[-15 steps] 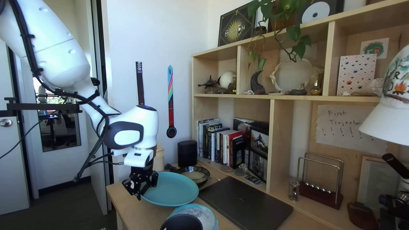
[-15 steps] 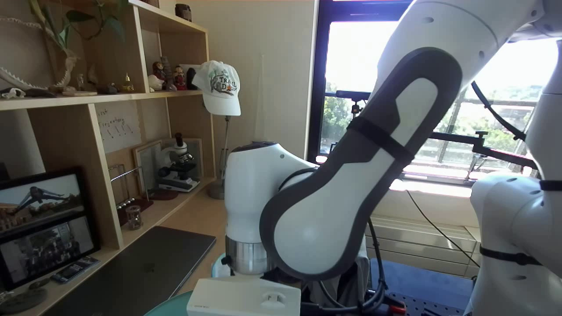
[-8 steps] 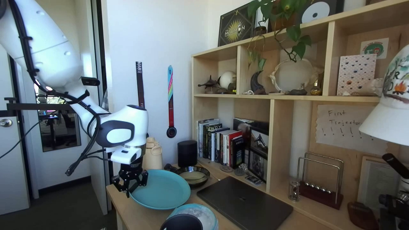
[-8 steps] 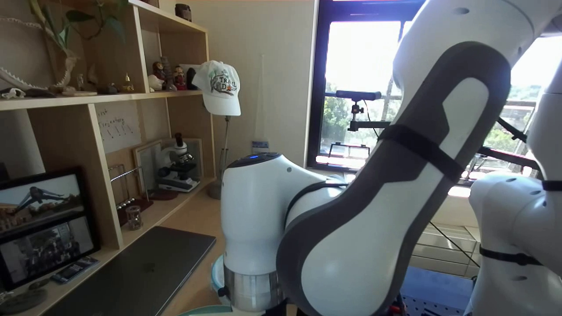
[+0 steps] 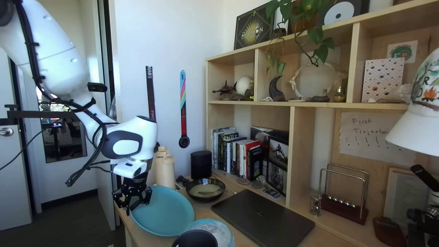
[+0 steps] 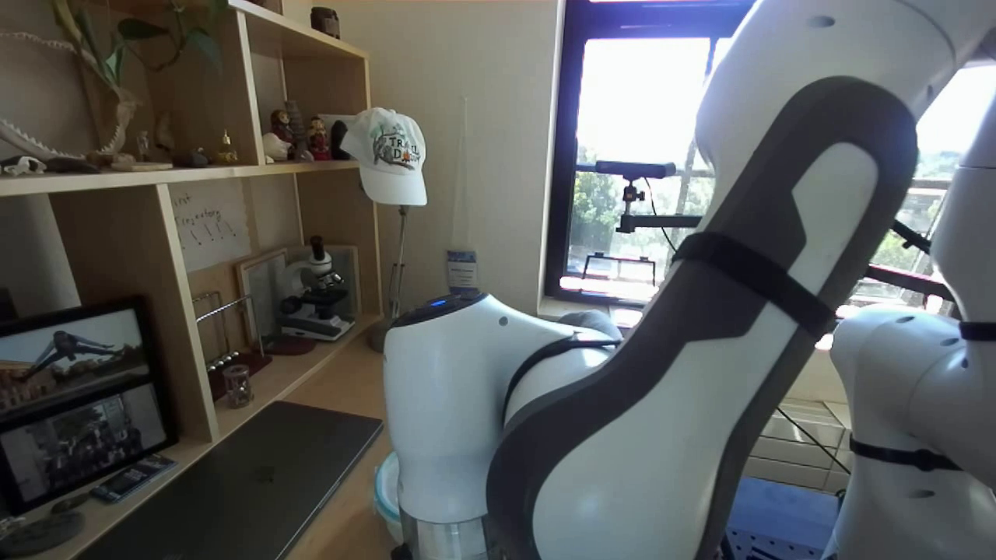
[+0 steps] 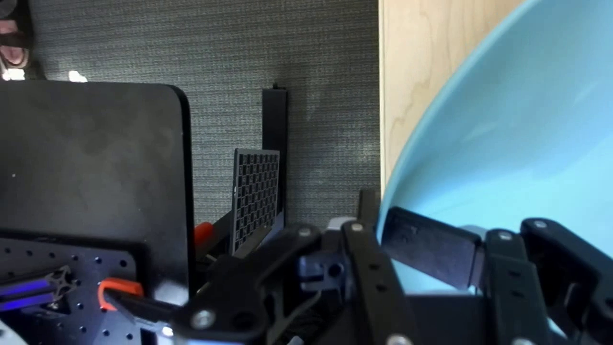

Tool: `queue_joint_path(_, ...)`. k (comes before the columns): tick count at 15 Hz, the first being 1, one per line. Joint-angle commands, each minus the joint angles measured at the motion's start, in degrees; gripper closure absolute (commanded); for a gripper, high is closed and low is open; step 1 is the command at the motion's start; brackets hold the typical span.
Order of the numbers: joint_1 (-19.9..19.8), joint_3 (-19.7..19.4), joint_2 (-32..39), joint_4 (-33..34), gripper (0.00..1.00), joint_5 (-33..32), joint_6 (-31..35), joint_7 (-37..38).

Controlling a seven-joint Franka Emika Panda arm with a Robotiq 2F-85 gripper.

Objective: Move the teal plate from the right to the left

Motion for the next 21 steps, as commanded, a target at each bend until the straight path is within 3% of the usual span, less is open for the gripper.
queue_joint_path(1, -0.78, -1.00, 3.86, 5.28, 0.98, -2.54, -5.33, 1.60)
queue_joint_path(8, -0.86, -3.79, 11.20, 13.48, 0.98, -7.27, -11.29, 1.87)
queue_joint_path(14, -0.82, -5.59, 13.79, 15.24, 0.95, -7.15, -14.82, 2.41)
queue_joint_path(15, -0.80, -5.82, 13.80, 15.25, 0.68, -7.21, -15.66, 2.61)
queue_joint_path(17, -0.89, -6.07, 13.70, 15.18, 0.67, -7.08, -16.65, 2.20)
queue_joint_path(21, -1.09, -6.23, 13.52, 15.37, 0.37, -6.69, -17.27, 1.24)
